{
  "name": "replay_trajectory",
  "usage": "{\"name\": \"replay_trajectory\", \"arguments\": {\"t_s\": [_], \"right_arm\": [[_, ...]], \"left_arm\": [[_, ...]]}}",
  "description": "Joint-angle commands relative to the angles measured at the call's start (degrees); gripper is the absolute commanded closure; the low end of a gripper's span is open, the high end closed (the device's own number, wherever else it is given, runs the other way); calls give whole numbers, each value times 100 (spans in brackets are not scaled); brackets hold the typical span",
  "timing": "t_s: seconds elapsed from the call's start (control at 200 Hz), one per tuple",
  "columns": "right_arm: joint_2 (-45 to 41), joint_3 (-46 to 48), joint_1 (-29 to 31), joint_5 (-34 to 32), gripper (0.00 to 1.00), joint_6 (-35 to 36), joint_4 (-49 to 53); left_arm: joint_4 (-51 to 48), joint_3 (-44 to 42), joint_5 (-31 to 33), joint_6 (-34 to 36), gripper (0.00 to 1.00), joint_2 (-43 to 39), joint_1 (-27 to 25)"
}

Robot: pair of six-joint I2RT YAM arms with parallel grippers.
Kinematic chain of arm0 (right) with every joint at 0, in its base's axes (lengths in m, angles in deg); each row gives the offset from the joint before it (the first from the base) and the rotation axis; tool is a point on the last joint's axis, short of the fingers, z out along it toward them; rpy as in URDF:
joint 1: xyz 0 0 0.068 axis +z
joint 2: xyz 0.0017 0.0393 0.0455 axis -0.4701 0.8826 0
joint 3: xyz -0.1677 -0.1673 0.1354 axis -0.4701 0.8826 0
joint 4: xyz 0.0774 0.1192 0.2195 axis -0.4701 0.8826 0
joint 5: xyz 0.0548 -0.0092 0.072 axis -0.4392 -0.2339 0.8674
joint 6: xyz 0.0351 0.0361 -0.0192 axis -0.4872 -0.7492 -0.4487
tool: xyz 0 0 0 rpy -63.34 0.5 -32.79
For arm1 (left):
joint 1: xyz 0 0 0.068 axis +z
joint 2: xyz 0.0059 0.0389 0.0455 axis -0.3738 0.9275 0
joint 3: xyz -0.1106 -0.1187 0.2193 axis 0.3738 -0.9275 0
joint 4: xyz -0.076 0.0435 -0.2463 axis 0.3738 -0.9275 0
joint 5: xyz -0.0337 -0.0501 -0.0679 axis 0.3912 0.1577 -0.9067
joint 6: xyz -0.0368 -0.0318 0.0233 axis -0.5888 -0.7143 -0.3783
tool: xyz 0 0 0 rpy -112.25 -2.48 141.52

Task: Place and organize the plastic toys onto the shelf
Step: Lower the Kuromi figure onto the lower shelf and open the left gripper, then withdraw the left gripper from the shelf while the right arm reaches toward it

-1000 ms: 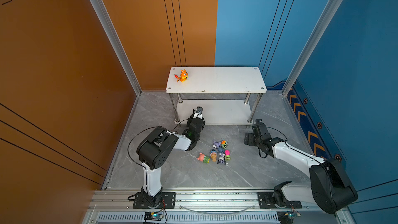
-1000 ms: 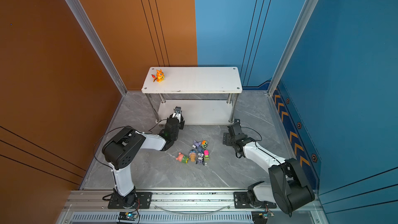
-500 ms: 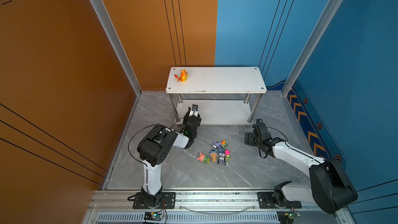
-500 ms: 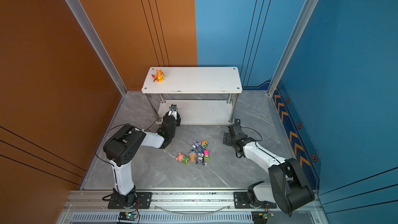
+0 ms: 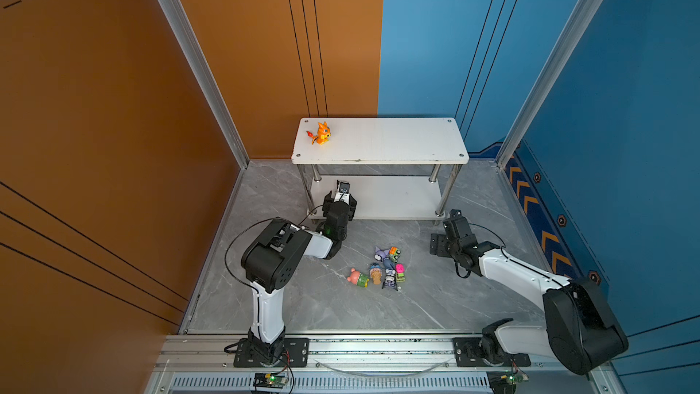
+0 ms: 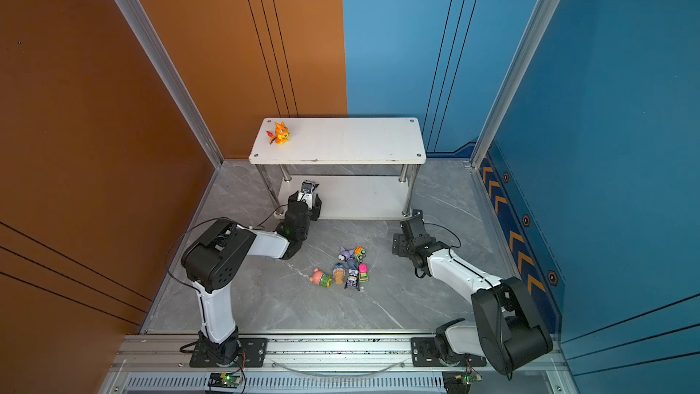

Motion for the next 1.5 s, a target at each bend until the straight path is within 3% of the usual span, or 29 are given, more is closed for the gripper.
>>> {"name": "replay_trajectory", "arguments": {"t_s": [0.0,0.035,0.29,0.566,0.806,0.996,1.101,1.251,1.497], "right_arm": [[44,-18,-28,-41,8,-107,63],[38,-18,-28,-41,8,-107,63],[-35,0,-28,-34,7,-107,96],[-23,-141,113,-96,7,-2,163],[-420,-220,635,-260,8,8,239],[-652,-388,1175,-46,9,-536,-161],[-199,-849,1684,-142,9,-648,-365],[1017,-1982,2205,-151,9,-574,-474],[3043,-4210,2430,92,12,-696,-484]], "left_arm": [[-215,34,-260,-109,12,-204,29],[-302,29,-294,-147,1,-286,23],[-1629,7,-905,-639,2,-1509,-59],[-2352,-818,-1390,-1060,2,-2981,-376],[-3610,-1376,-1175,-962,2,-4307,-962],[-5028,-1917,-695,-1259,2,-5828,-1120],[-5893,-2122,-201,-1576,2,-6643,-1013],[-6942,-2229,-83,-1937,2,-7327,-622],[-7278,-2472,-66,-2312,2,-7611,-243]]}}
